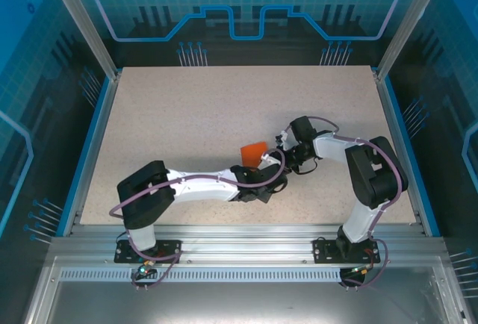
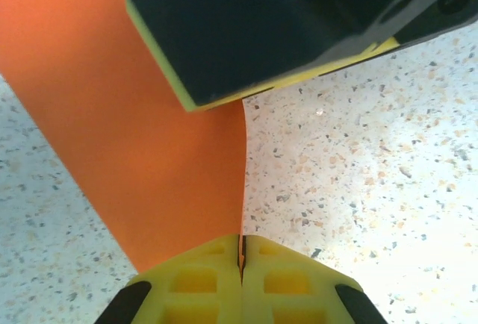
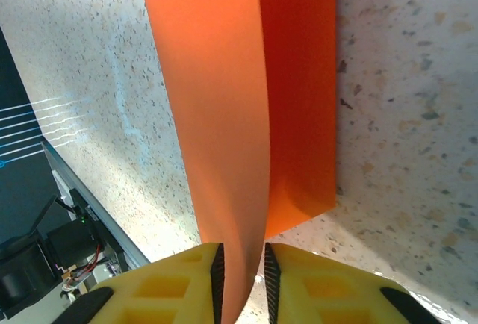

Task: Fold a paper plane with a square sheet of paper (pick it up from the middle)
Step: Third fold the triangle at the center of the table.

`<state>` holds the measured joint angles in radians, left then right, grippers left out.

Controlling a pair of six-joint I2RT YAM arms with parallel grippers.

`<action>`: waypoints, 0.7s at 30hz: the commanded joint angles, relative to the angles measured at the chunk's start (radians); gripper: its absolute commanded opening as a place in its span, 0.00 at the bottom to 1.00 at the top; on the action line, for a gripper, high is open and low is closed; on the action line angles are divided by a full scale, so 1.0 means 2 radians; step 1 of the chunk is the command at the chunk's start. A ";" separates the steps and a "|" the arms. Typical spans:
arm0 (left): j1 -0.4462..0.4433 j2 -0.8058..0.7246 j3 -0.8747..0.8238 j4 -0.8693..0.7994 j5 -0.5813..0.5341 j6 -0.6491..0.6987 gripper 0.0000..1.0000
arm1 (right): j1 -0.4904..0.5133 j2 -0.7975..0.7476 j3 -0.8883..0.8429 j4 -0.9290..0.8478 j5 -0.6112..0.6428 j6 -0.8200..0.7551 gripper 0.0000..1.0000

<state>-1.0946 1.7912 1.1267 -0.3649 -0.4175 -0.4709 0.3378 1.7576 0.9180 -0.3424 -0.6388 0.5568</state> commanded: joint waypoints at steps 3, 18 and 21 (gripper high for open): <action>0.040 -0.052 -0.054 0.089 0.118 0.010 0.01 | -0.021 -0.044 -0.004 -0.011 0.029 -0.001 0.28; 0.110 -0.068 -0.106 0.146 0.247 0.009 0.04 | 0.029 0.014 0.092 -0.035 0.058 -0.015 0.23; 0.113 -0.071 -0.112 0.152 0.252 0.008 0.05 | 0.038 0.041 0.117 -0.048 0.071 -0.019 0.21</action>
<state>-0.8787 1.6798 0.9245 -0.0879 0.0387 -0.4683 0.3916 1.7935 1.1107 -0.3859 -0.5247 0.5404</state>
